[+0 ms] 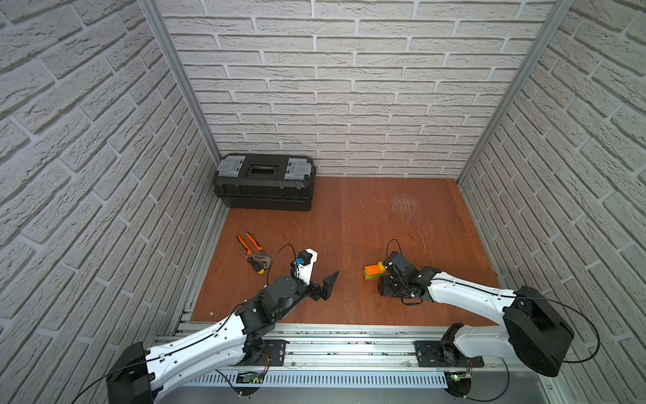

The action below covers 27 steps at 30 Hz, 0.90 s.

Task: Assemble a carrot with lego
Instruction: Pick up the lego brick from the center of the board.

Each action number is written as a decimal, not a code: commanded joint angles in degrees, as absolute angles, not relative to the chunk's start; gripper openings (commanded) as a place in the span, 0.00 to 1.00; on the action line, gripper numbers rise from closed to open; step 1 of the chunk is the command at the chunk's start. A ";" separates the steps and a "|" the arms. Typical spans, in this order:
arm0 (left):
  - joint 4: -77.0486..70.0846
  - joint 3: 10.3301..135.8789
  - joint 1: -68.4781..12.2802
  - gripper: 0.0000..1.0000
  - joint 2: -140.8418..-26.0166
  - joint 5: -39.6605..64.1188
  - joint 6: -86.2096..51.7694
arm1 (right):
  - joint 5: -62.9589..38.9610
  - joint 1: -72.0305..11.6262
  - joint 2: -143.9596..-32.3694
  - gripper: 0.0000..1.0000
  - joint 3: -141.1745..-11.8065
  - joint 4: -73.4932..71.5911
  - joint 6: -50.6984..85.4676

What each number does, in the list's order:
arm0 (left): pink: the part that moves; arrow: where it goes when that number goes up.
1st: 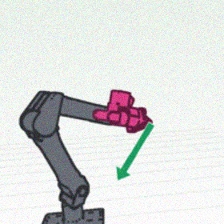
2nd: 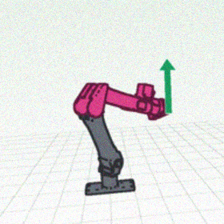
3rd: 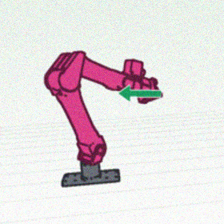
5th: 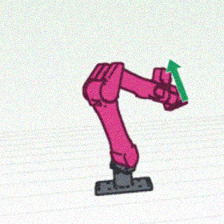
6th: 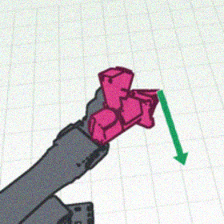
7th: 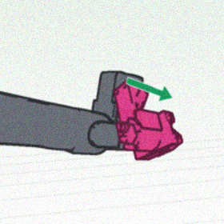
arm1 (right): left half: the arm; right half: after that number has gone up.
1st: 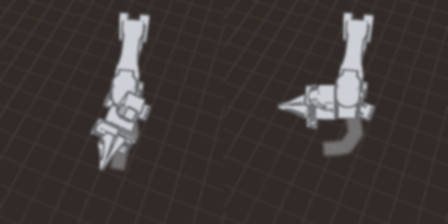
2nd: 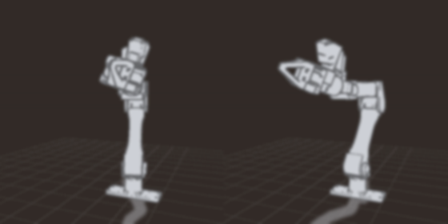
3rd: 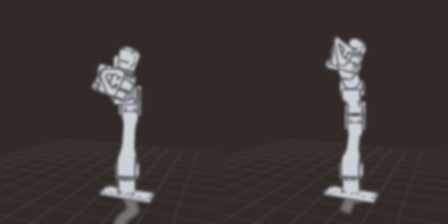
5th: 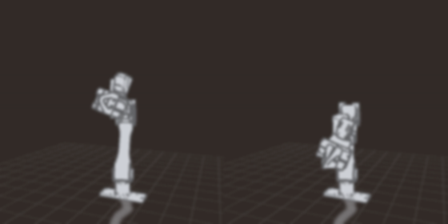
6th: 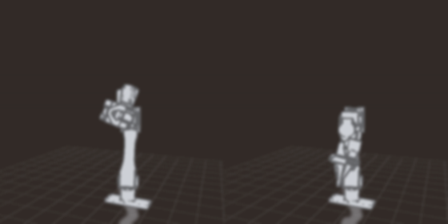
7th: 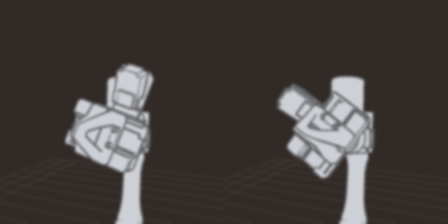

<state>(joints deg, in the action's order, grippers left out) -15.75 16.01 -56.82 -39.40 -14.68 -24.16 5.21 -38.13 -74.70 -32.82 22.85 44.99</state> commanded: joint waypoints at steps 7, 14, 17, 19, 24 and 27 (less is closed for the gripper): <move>-16.96 17.22 -57.12 0.98 -39.90 -14.50 -24.53 | 9.00 -39.09 -74.48 0.49 -33.57 23.80 46.69; -17.05 17.89 -57.26 0.98 -41.13 -14.38 -24.58 | 9.75 -39.05 -73.59 0.34 -33.79 25.56 46.60; -17.03 18.06 -57.41 0.98 -41.13 -14.19 -24.42 | 9.67 -39.02 -73.14 0.32 -34.11 26.64 46.16; -17.13 18.04 -57.48 0.98 -42.72 -14.20 -24.40 | 9.17 -39.03 -72.77 0.33 -34.19 27.03 45.71; -17.71 17.80 -57.65 0.98 -43.25 -13.38 -23.26 | 8.50 -39.02 -73.50 0.33 -34.98 28.19 44.69; -17.43 18.18 -57.99 0.98 -43.66 -12.75 -22.51 | 7.99 -39.07 -72.38 0.16 -35.56 29.87 44.58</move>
<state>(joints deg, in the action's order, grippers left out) -15.35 16.62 -57.56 -43.48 -13.78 -23.68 7.84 -38.59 -73.93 -34.09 27.59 45.12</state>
